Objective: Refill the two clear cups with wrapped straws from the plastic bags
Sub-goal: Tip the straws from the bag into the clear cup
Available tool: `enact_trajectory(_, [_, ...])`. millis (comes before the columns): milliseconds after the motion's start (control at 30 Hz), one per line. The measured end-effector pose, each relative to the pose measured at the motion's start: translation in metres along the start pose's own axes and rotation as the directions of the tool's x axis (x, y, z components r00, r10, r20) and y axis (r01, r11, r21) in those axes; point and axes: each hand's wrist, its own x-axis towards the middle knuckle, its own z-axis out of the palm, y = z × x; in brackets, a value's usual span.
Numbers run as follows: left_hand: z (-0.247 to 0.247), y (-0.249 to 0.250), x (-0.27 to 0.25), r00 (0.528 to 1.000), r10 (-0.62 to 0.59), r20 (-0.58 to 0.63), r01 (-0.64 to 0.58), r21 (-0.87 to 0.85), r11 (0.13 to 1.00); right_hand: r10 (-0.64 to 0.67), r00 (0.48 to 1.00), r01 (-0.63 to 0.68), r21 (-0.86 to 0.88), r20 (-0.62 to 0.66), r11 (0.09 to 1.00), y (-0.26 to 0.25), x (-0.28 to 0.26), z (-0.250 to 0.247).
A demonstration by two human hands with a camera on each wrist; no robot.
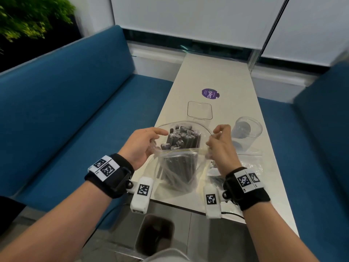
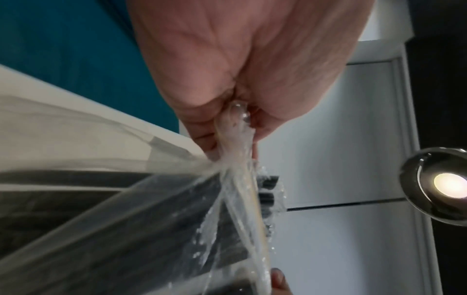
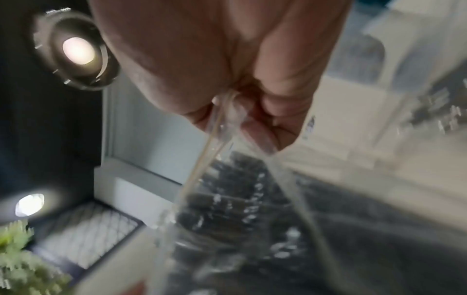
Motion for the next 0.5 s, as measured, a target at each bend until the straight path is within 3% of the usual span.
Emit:
enact_trajectory(67, [-0.004, 0.000, 0.002, 0.996, -0.083, 0.020, 0.084, -0.064, 0.994, -0.114, 0.993, 0.111, -0.269, 0.005, 0.957, 0.005, -0.001, -0.004])
enact_trajectory(167, [-0.003, -0.002, -0.002, 0.988, -0.140, 0.059, 0.140, 0.000, 0.990, -0.078, 0.989, 0.133, -0.513, 0.128, 0.848, 0.011, -0.008, -0.006])
enact_trajectory(233, [-0.003, -0.002, -0.007, 0.981, -0.147, 0.125, 0.136, 0.090, 0.987, -0.015, 0.975, 0.132, -0.523, 0.222, 0.842, 0.011, -0.016, -0.006])
enact_trajectory(300, [-0.004, -0.003, -0.012, 0.971, -0.104, 0.214, 0.077, 0.131, 0.988, 0.022, 0.955, 0.108, -0.419, 0.295, 0.902, 0.008, -0.025, -0.008])
enact_trajectory(400, [-0.005, -0.001, -0.019, 0.939, 0.003, 0.345, -0.015, 0.031, 0.999, -0.007, 0.946, 0.099, -0.268, 0.324, 0.958, 0.002, -0.027, -0.013])
enact_trajectory(500, [-0.005, -0.004, -0.020, 0.912, 0.048, 0.408, -0.061, 0.019, 0.998, -0.060, 0.939, 0.190, -0.365, 0.337, 0.912, 0.005, -0.021, -0.011])
